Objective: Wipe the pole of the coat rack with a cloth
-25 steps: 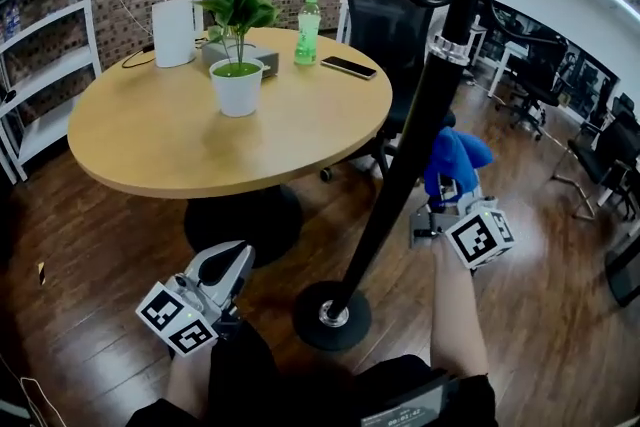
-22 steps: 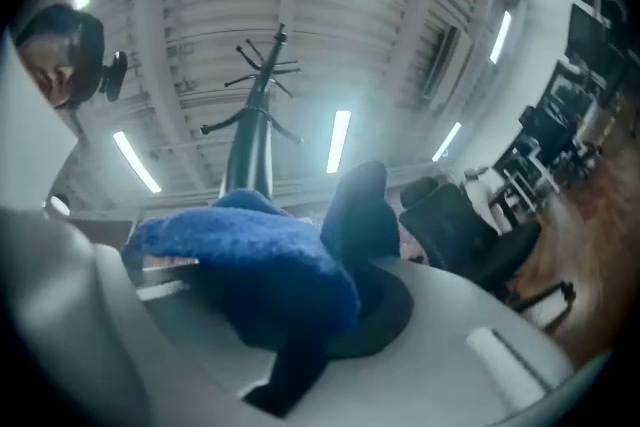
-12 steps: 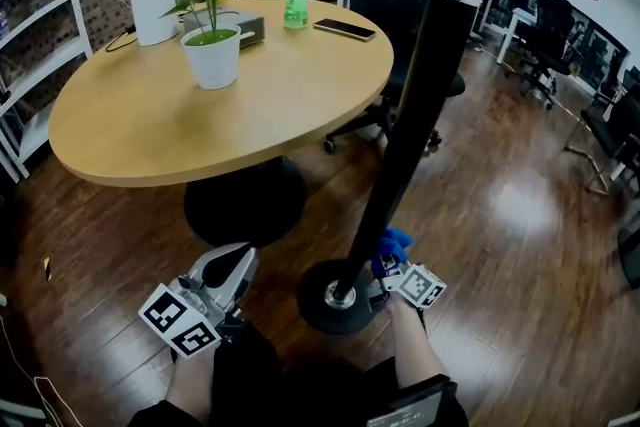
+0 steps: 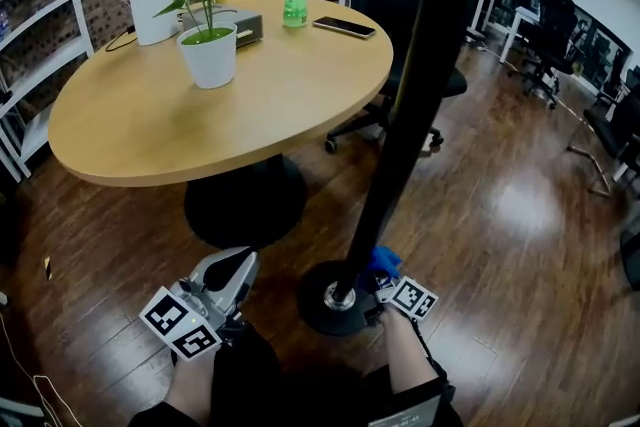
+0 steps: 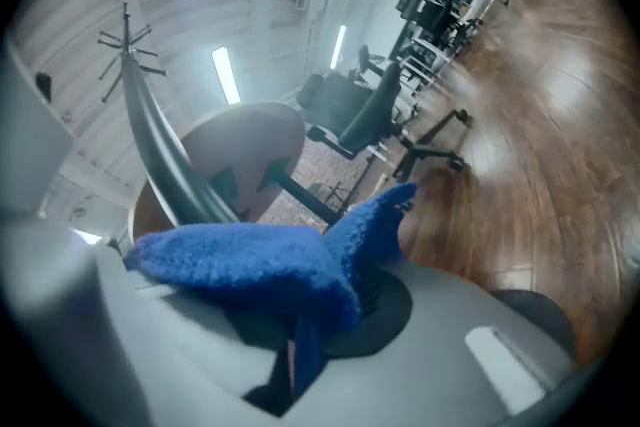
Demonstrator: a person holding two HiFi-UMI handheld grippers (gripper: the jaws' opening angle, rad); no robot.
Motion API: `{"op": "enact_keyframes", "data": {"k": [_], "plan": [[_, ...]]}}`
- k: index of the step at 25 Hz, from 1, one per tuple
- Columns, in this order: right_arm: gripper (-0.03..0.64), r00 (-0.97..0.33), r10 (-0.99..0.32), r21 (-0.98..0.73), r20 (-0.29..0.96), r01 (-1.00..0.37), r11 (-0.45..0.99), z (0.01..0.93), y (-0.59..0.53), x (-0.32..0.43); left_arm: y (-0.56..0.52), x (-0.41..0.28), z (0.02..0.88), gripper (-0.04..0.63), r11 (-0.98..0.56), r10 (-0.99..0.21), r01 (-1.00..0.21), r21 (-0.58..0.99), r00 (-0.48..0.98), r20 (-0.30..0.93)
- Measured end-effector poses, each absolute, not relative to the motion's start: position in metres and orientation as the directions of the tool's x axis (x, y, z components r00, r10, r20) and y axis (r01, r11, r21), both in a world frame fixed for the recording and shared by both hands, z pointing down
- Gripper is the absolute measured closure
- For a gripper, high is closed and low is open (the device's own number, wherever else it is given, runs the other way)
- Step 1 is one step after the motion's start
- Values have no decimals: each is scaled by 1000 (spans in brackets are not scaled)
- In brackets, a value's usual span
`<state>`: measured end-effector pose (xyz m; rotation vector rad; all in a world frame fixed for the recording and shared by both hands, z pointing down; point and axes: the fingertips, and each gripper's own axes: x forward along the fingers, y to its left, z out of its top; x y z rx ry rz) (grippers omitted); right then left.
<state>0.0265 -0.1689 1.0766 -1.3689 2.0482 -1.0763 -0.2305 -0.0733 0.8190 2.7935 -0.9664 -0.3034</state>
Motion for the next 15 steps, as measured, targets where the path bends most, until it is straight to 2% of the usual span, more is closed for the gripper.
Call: {"op": "enact_keyframes", "data": {"k": [3, 7, 11, 13, 15], "plan": [[597, -402, -903, -720, -151, -581, 379, 965, -186, 31, -74, -226, 807, 595, -787, -612, -578, 213, 775, -157], [597, -411, -798, -434, -441, -680, 591, 780, -187, 29, -70, -226, 790, 595, -795, -605, -575, 190, 773, -190], [597, -391, -682, -121, -618, -810, 574, 622, -155, 27, -61, -237, 764, 595, -793, -609, -588, 159, 759, -232], [597, -401, -608, 31, -685, -850, 525, 565, -131, 18, -60, -244, 751, 595, -788, -614, -596, 151, 747, -255], [597, -436, -564, 198, -701, -879, 434, 527, -110, 1, -59, -247, 741, 595, -789, -612, -598, 142, 742, -275]]}}
